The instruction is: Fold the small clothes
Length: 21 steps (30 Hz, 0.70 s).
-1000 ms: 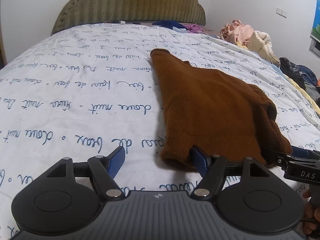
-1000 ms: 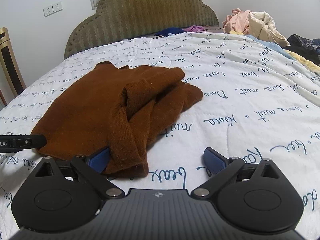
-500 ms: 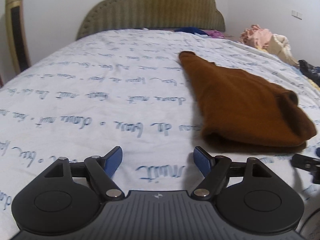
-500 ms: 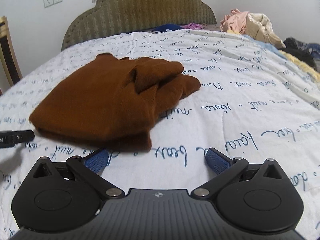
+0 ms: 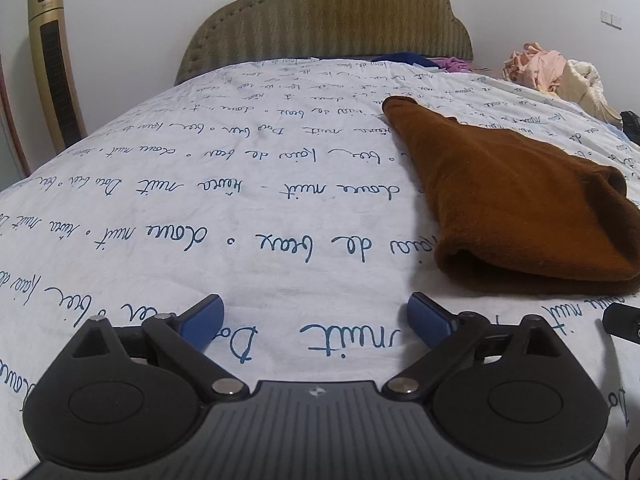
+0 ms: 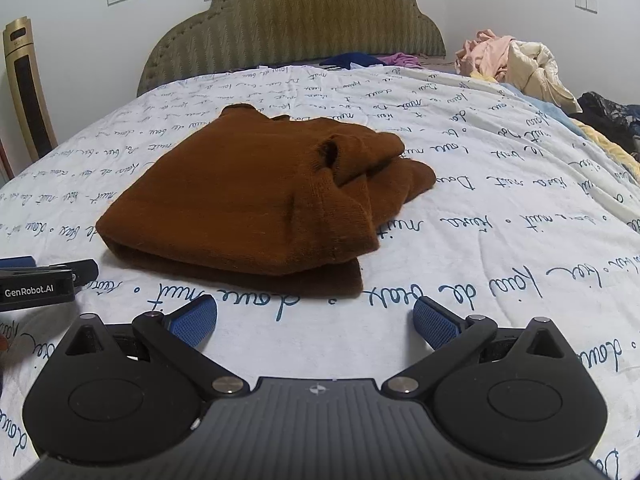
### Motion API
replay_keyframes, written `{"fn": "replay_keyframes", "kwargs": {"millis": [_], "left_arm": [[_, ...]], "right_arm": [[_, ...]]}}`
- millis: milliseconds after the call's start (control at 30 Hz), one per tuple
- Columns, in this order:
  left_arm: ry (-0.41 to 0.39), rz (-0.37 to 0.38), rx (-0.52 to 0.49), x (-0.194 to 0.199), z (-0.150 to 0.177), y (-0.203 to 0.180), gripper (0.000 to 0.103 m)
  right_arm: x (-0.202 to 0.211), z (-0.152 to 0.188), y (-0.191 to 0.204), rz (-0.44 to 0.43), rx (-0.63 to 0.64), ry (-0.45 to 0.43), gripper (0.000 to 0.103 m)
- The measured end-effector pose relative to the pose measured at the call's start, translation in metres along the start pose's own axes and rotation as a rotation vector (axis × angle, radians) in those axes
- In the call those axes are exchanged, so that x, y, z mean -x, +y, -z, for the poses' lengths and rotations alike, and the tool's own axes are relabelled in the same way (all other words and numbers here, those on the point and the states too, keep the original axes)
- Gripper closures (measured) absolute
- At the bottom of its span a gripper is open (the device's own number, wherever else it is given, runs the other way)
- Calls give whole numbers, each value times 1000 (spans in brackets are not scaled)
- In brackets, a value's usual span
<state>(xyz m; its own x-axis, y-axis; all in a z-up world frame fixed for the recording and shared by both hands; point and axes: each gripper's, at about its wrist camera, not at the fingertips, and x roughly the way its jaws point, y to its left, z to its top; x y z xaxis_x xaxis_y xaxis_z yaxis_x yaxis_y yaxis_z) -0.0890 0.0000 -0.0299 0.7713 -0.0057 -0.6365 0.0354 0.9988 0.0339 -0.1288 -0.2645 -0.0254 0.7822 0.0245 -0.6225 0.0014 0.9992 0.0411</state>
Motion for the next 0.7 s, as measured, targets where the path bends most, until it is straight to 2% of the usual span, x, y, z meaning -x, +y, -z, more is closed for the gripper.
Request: {"fn": "replay_keyframes", "kwargs": {"millis": [167,700], "left_arm": [[-9,-12,-15,-1,3,-4,1],[-18,-21,-25,0,4,-6,0]], "right_arm": [[-7,7,6,32,43,5,0],[-14,7,8,33,65,-12,0]]}}
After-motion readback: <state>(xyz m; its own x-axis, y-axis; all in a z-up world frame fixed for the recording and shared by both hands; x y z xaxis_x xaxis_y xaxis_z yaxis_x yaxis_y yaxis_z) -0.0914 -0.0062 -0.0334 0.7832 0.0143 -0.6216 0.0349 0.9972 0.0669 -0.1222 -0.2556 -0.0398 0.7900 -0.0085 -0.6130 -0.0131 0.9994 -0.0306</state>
